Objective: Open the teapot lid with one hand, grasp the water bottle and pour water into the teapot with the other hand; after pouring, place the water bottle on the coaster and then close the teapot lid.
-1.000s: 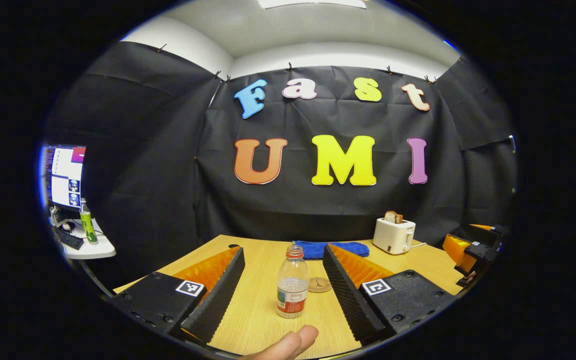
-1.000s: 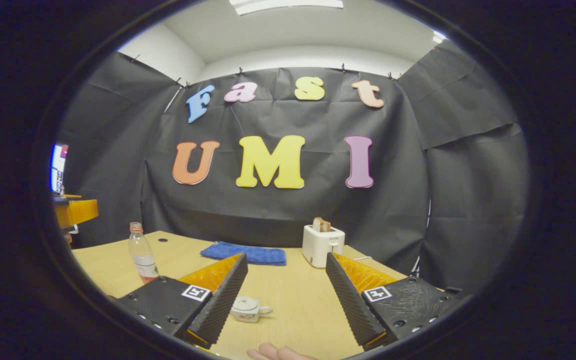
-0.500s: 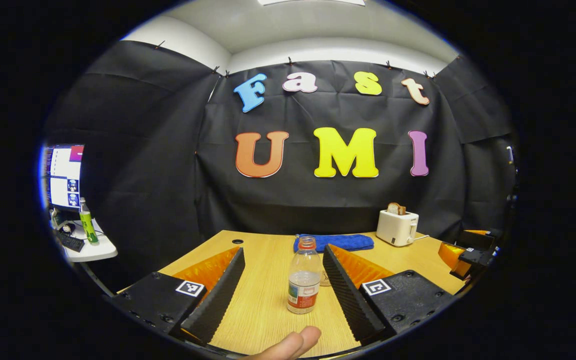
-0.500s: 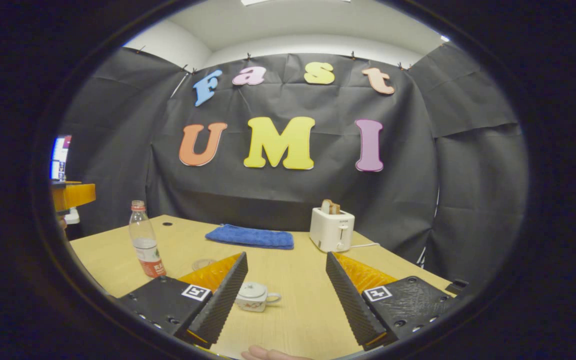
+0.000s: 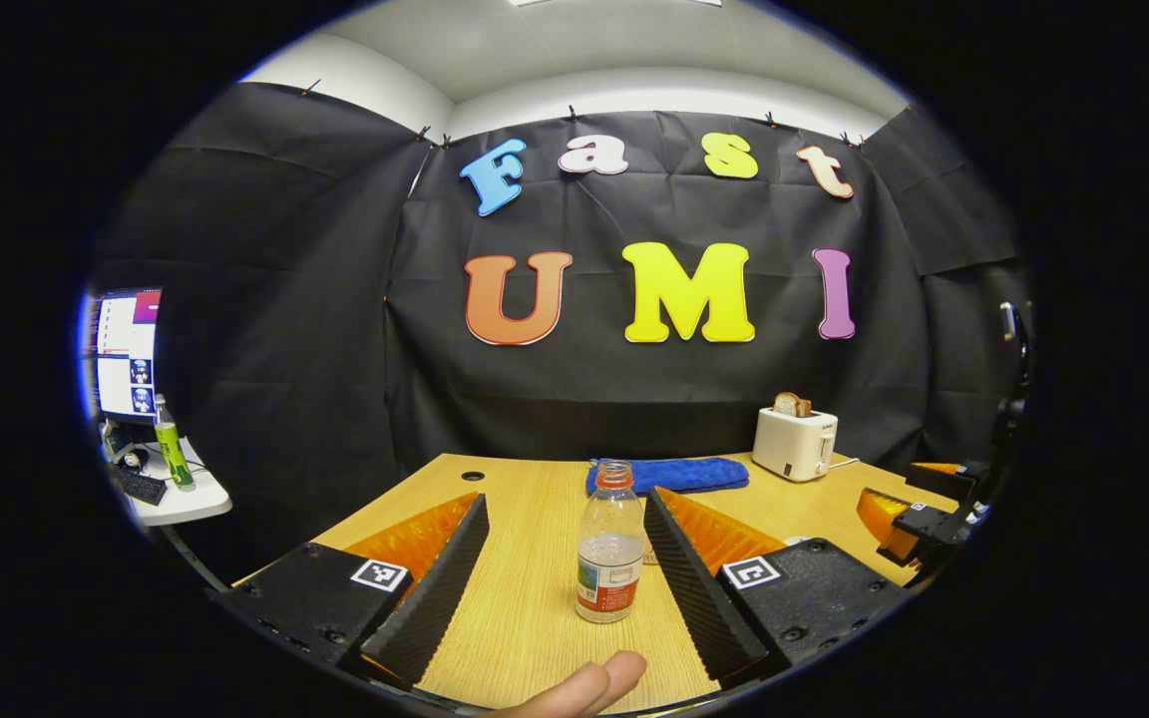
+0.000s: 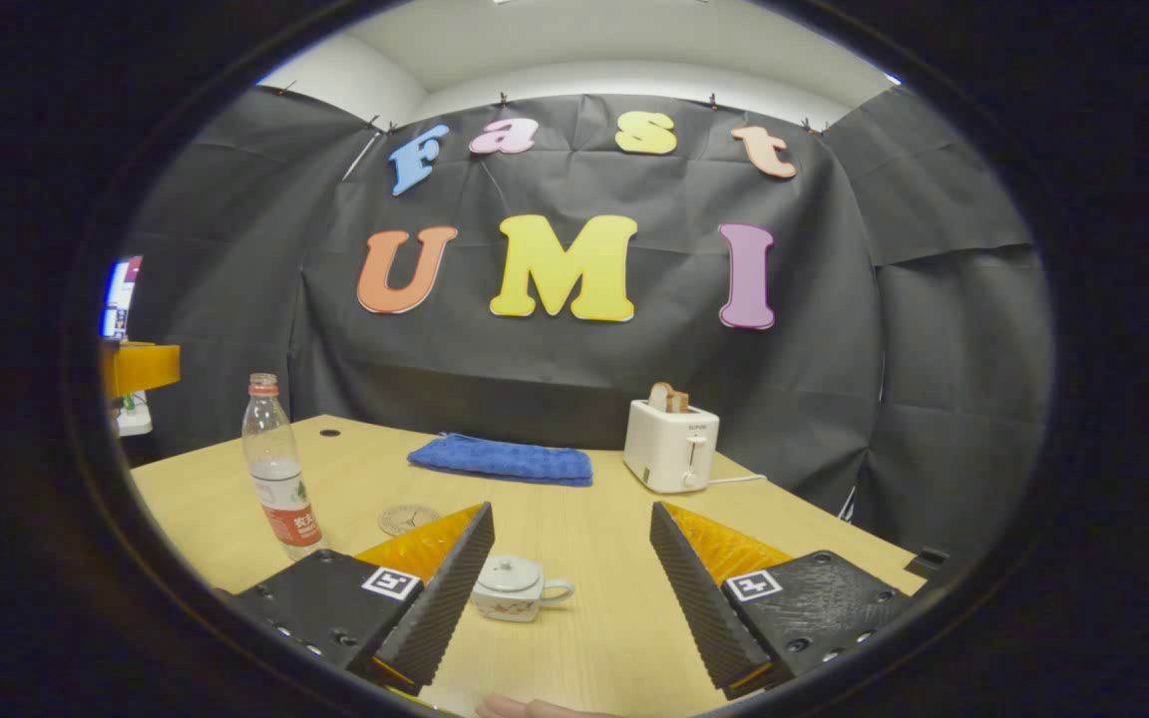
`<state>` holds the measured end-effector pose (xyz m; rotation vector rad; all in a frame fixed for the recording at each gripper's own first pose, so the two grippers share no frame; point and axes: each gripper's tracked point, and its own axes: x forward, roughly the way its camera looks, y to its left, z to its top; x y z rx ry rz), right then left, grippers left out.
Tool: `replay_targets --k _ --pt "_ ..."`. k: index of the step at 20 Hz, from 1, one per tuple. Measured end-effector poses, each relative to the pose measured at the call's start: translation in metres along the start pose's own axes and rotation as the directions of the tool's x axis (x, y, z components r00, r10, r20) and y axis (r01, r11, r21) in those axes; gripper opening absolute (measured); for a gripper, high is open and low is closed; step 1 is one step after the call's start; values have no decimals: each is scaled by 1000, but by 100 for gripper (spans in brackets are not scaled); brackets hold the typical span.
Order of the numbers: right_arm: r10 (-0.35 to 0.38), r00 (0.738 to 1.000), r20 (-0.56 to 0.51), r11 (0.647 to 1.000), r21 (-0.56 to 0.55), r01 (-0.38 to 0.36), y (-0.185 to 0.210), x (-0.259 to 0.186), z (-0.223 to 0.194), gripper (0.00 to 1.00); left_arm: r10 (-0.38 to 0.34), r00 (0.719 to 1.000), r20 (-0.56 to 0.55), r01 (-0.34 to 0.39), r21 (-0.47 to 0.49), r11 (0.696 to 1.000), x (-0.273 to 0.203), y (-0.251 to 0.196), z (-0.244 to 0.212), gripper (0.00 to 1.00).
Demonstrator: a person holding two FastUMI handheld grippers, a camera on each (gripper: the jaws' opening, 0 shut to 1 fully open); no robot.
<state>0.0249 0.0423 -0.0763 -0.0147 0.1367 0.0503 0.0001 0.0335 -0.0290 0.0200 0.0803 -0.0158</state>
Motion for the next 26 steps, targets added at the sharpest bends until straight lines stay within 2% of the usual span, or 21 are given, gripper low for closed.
replay_targets --k 11,14,15,17,20,21,24,25,26 --pt "58 995 -83 998 28 -56 31 49 -52 96 23 1000 -20 -23 3 1000 9 7 -11 98" --pt "81 993 -85 997 13 -80 40 59 -58 90 22 999 -32 -22 10 1000 12 3 -17 99" --pt "83 993 -89 997 7 -82 41 63 -62 91 34 999 -39 -33 18 999 12 5 -19 99" --pt "81 992 -96 997 -2 -81 41 68 -66 84 55 998 -43 -53 32 998 14 8 -21 98" --pt "67 992 -105 998 6 -67 38 76 -68 65 44 998 -49 -43 23 999 16 3 -23 99" --pt "67 991 -115 998 9 -66 38 79 -72 64 40 998 -57 -39 17 999 17 3 -27 99" --pt "73 990 -118 997 19 -71 43 82 -72 46 27 997 -72 -26 16 1000 19 -1 -32 99" --pt "74 990 -116 997 16 -73 44 84 -74 42 26 997 -73 -25 23 999 20 -2 -32 99" --pt "79 988 -133 997 22 -77 46 86 -76 44 26 997 -71 -24 29 999 21 -2 -33 99"
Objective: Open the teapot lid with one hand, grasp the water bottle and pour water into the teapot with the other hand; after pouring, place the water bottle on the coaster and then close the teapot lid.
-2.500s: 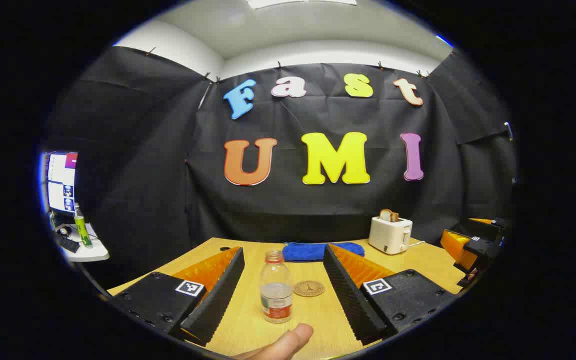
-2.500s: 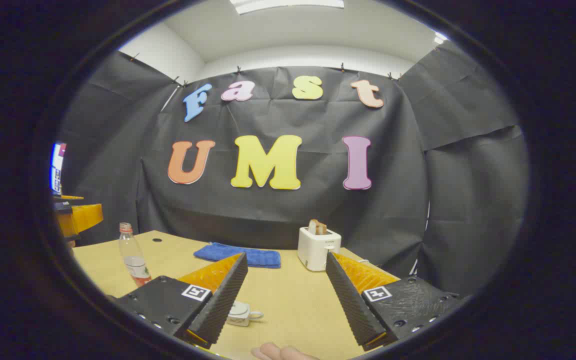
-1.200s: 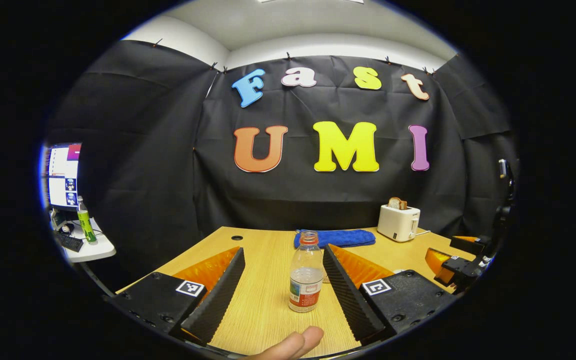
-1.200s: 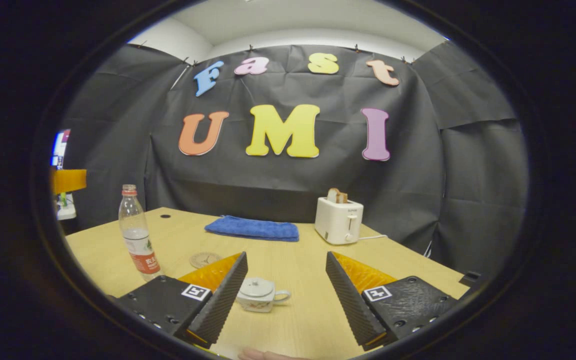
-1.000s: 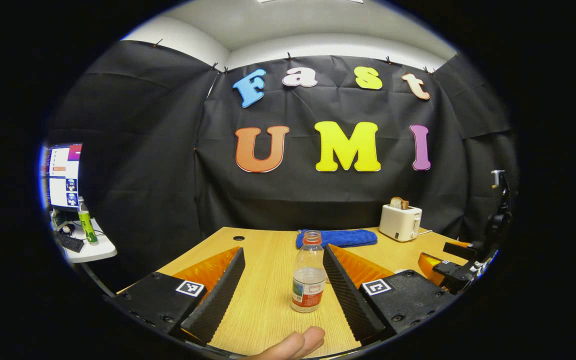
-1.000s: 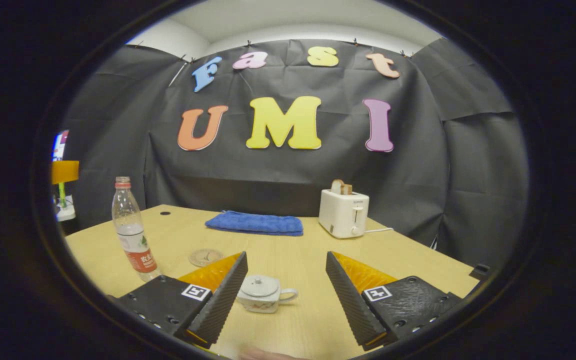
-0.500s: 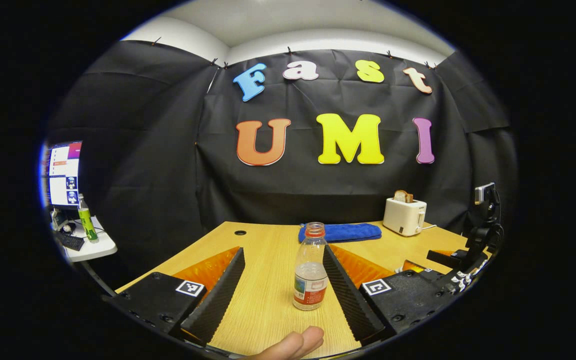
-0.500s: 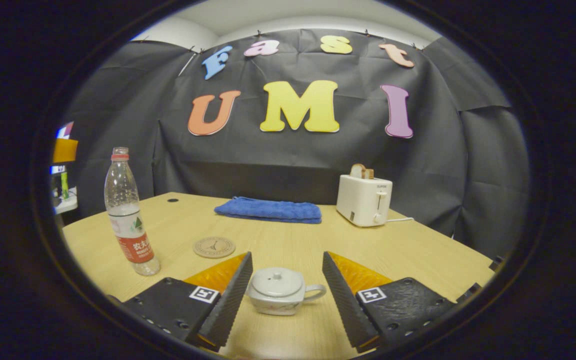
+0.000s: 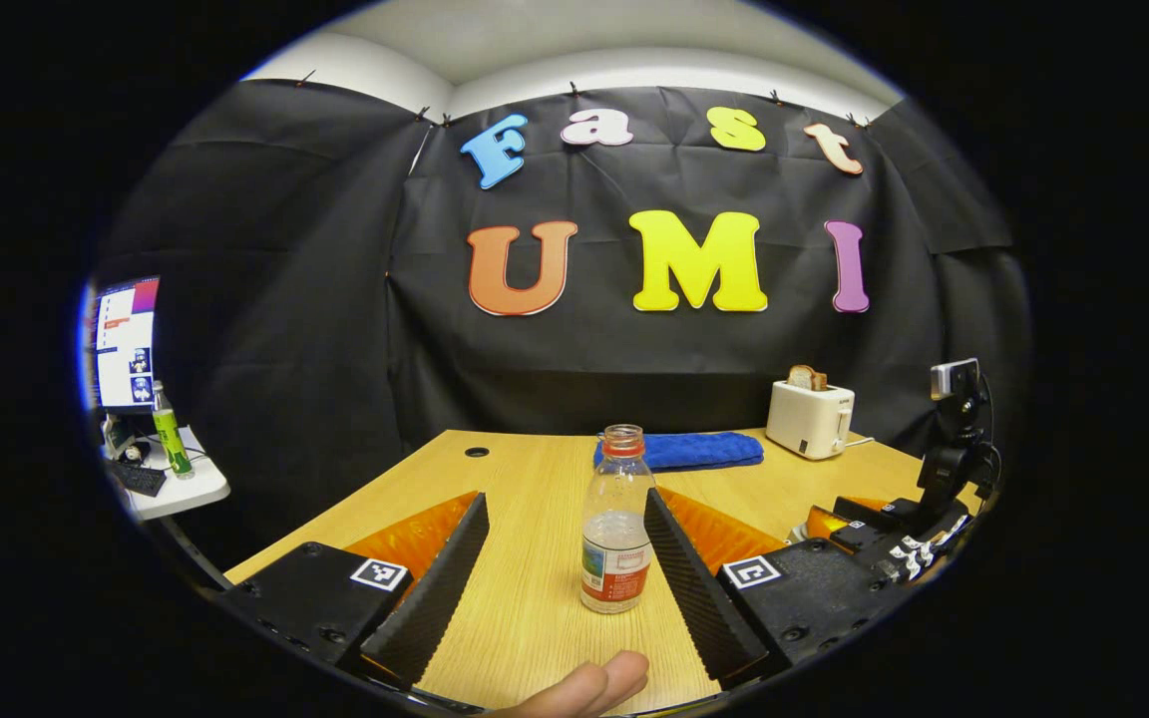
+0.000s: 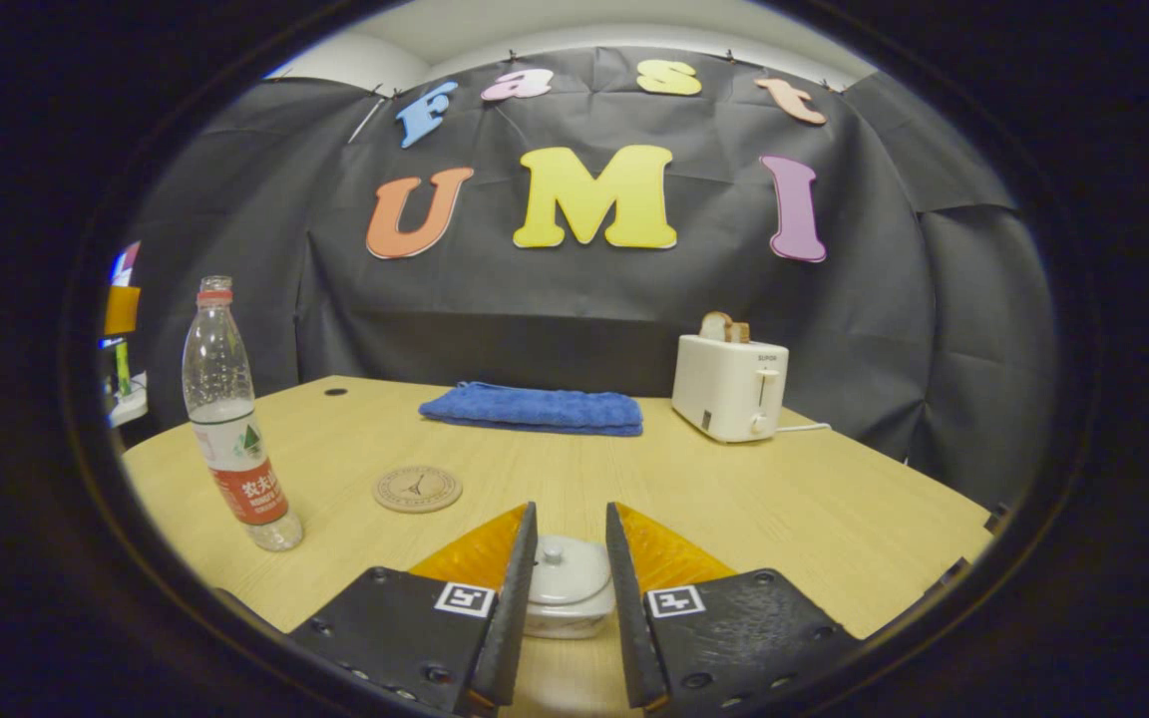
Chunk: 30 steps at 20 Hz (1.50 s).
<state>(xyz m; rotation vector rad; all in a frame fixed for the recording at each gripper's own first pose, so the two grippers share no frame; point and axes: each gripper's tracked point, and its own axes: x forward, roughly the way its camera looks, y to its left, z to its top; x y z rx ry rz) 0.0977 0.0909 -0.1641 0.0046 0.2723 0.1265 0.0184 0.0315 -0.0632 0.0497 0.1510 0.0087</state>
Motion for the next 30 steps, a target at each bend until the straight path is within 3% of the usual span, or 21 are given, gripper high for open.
replay_targets --k 1,2,7,8,10,11,16,22,30 --pt "9 1000 -3 1000 19 -9 2 2 -3 39 -3 1000 3 3 3 1000 0 -1 0 99" --pt "15 1000 -5 999 34 -15 5 3 -2 28 -8 1000 5 8 4 1000 1 -4 0 99" --pt "33 999 14 999 25 -34 7 6 -4 25 -43 999 5 43 4 999 6 -15 -6 99" --pt "35 999 12 999 24 -35 7 9 -4 10 -50 999 4 50 2 999 7 -17 -8 99" --pt "45 999 8 999 26 -45 8 10 -7 11 -67 998 -3 67 -6 998 11 -21 -14 99" --pt "45 999 13 999 25 -46 7 8 -3 3 -73 997 -7 73 -8 997 13 -23 -17 99" --pt "37 999 26 999 21 -37 5 8 2 0 -97 994 -49 96 -15 995 24 -29 -38 99" --pt "72 997 -6 994 78 -71 4 7 2 0 -146 989 -12 145 -46 988 31 -34 -42 99" --pt "71 993 93 995 57 -77 -6 -3 34 0 -171 985 19 172 -76 982 49 -30 -60 99"
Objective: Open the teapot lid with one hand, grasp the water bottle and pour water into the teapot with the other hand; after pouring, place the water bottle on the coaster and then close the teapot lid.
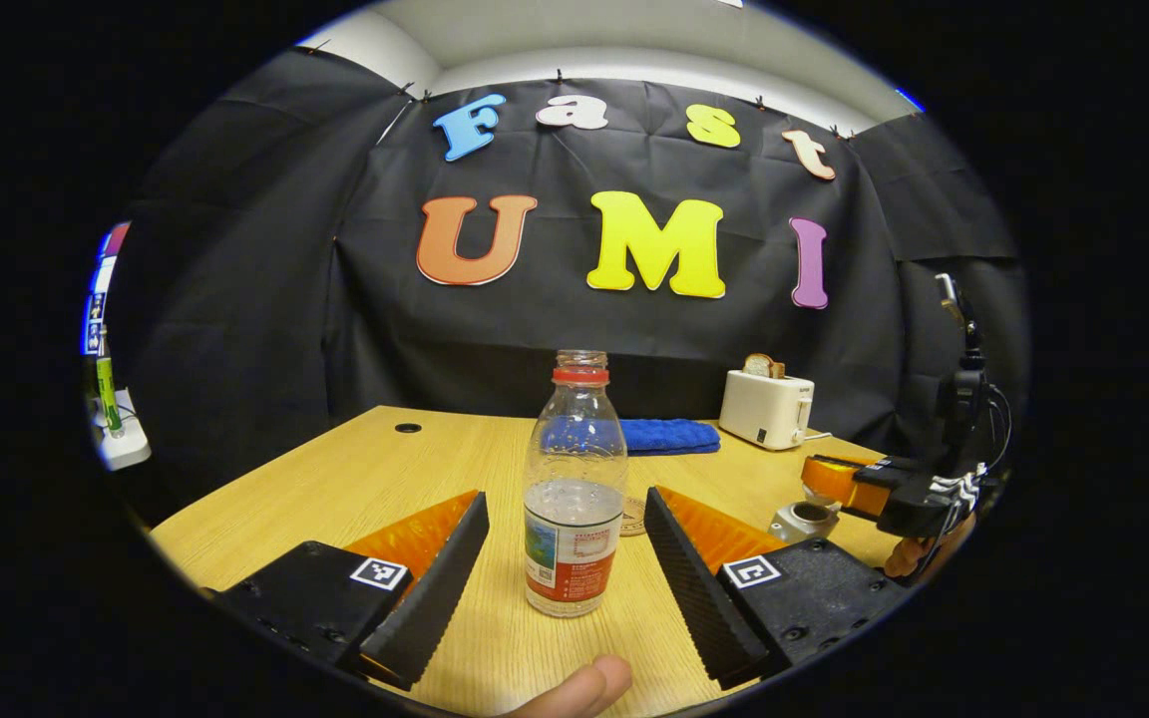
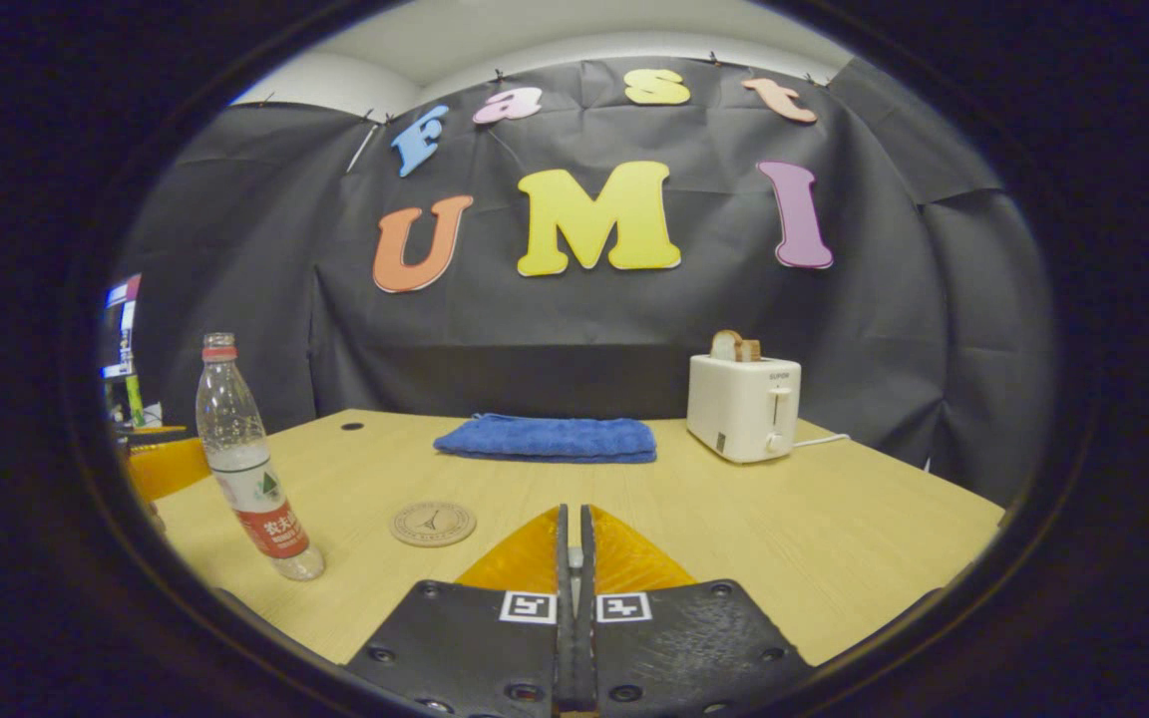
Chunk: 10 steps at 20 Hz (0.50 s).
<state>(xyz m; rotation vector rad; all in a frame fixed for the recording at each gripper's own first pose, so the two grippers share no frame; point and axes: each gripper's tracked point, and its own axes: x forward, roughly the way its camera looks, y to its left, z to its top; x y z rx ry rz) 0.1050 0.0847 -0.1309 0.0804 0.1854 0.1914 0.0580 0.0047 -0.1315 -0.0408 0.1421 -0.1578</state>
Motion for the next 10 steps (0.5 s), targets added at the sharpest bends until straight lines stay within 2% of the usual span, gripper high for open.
replay_targets --k 2,4,6,10 --pt "9 1000 9 1000 12 -9 -6 -4 3 0 -12 1000 -17 12 -16 1000 8 -3 -12 99" --pt "-13 1000 19 1000 -4 13 -17 -6 4 0 -40 999 -35 39 -17 999 10 -12 -25 99" --pt "-22 999 26 999 -22 22 -26 -10 4 0 -34 999 -25 35 17 999 13 -13 -27 99" --pt "-13 1000 23 1000 18 13 -41 -18 5 0 -17 1000 -10 17 79 997 32 -15 -30 99"
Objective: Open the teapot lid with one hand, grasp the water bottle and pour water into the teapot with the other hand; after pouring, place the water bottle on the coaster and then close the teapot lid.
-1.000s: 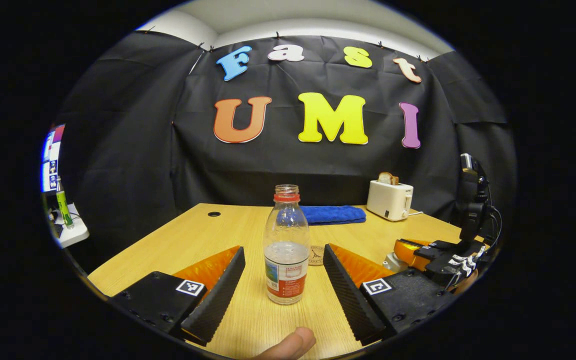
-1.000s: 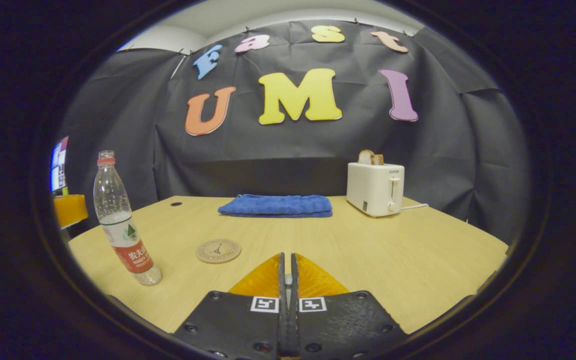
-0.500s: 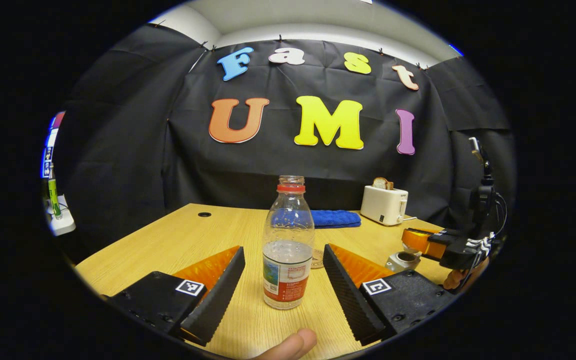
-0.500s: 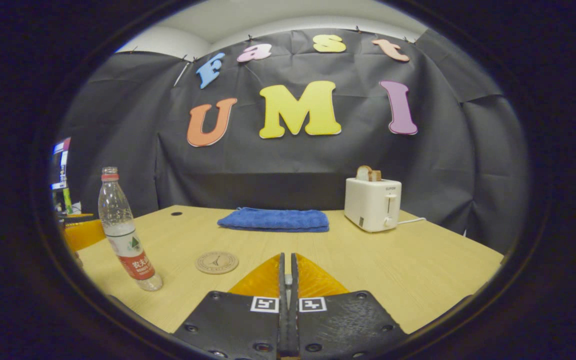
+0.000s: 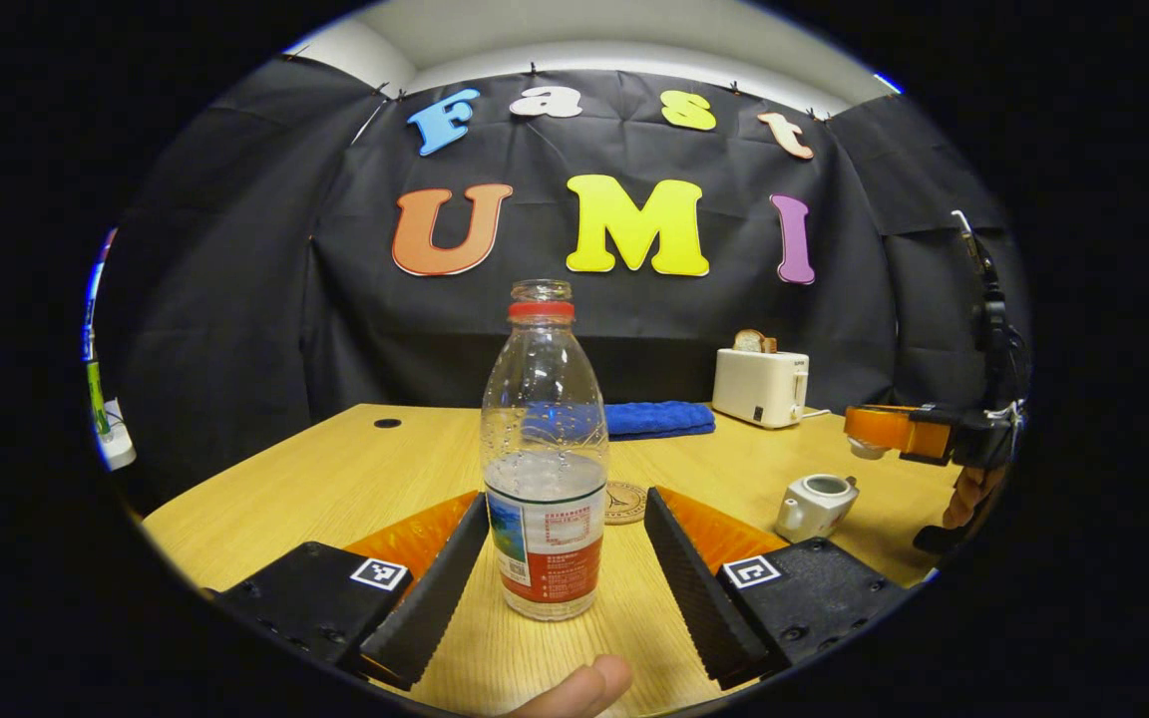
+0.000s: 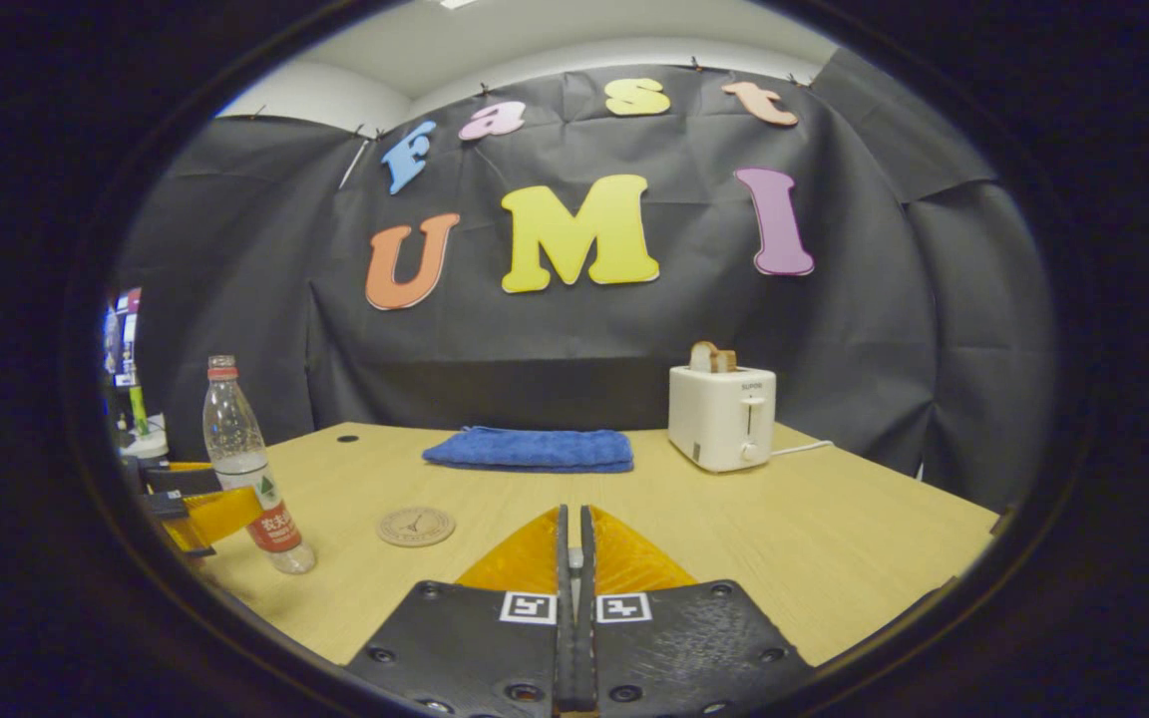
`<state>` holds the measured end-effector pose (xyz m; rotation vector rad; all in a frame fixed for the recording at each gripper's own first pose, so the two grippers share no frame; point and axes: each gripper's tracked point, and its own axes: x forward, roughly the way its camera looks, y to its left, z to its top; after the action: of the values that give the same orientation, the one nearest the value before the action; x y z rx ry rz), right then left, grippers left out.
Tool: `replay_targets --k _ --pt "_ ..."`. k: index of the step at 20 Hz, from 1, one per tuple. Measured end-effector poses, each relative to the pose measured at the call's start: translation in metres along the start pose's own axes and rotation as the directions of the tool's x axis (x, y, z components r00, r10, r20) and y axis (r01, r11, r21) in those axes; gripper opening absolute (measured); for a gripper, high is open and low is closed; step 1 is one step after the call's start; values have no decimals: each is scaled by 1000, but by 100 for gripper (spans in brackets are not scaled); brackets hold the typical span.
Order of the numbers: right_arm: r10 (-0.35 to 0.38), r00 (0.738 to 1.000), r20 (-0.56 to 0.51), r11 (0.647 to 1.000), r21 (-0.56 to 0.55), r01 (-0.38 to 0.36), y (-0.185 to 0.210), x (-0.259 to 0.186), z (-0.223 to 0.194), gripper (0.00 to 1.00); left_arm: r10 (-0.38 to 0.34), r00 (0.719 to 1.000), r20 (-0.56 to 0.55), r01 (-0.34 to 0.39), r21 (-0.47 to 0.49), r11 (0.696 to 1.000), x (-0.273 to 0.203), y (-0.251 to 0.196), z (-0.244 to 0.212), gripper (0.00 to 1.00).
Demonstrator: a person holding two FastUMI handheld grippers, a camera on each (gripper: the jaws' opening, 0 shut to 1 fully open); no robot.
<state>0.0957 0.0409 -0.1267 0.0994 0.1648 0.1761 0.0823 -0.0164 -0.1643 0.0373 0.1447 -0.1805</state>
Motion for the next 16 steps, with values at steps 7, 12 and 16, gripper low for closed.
replay_targets --k 7,12,16 --pt "-44 998 35 999 26 43 -39 -23 20 0 16 1000 6 -16 -25 1000 24 6 4 89" --pt "-61 997 43 997 42 59 -52 -31 23 0 22 1000 3 -22 -15 1000 29 11 4 78" --pt "-65 997 39 998 26 64 -58 -36 19 0 43 999 21 -42 -17 999 19 10 17 77"
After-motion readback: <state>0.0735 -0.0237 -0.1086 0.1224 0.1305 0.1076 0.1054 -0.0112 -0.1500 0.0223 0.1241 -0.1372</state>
